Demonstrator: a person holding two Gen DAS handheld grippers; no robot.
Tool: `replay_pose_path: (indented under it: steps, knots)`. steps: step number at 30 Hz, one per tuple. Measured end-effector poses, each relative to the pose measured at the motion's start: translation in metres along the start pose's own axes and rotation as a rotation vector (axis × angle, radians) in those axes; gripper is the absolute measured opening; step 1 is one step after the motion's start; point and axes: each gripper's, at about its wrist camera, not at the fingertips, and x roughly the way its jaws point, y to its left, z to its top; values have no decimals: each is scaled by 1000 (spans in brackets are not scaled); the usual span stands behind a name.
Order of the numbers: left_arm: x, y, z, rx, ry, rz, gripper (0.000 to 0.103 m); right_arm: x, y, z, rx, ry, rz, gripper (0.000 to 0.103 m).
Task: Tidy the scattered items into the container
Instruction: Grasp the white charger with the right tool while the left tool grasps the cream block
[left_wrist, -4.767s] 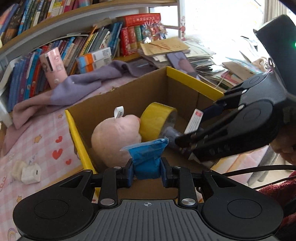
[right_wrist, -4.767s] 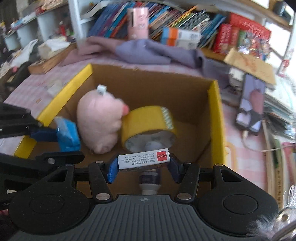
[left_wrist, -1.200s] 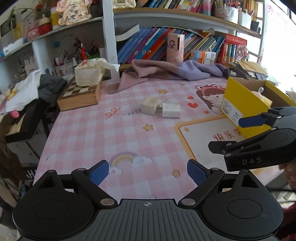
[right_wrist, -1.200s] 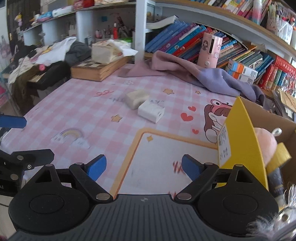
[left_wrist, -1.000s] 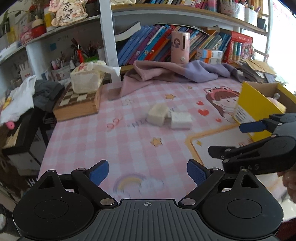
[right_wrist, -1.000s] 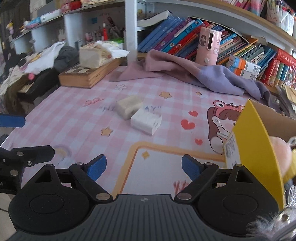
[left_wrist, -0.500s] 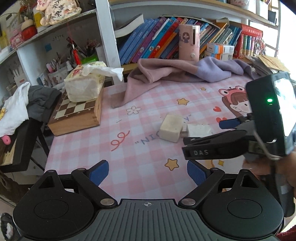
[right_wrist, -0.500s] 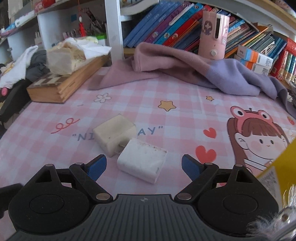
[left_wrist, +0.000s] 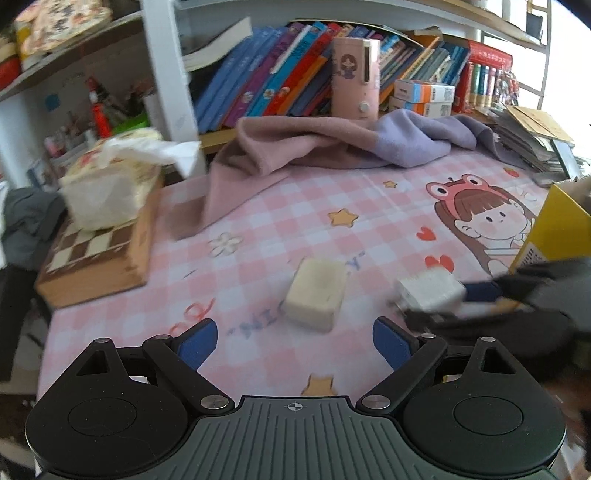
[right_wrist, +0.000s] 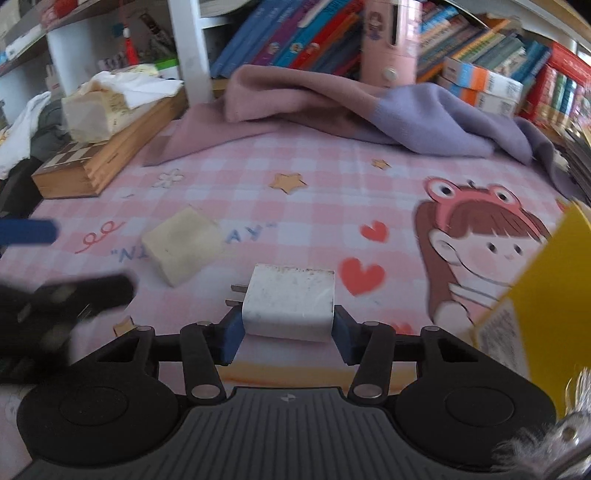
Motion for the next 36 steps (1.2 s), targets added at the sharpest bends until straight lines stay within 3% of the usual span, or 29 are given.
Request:
replay_pose_path:
  steps: [5, 7, 8, 10, 12, 19, 21, 36]
  knots:
    - [37, -4, 11, 39, 11, -2, 90, -3, -5, -5, -21, 4, -5, 48]
    - [51, -3, 15, 39, 28, -16, 81, -2, -4, -7, -39, 11, -6, 49]
    - [57, -3, 16, 38, 37, -22, 78, -1, -3, -7, -47, 10, -1, 55]
    - [67, -1, 16, 26, 63, -39, 57, 0, -1, -7, -56, 9, 13, 70]
    - [68, 2, 15, -11, 61, -80, 43, 0, 3, -6, -69, -2, 11, 85]
    - [57, 7, 13, -48, 75, -85, 35, 12, 9, -3, -110, -18, -13, 81]
    - [51, 8, 12, -61, 68, -88, 34, 14, 4, -2, -89, -13, -6, 64]
    - [-7, 14, -3, -114, 25, -75, 33, -16, 6, -4, -84, -55, 36, 63]
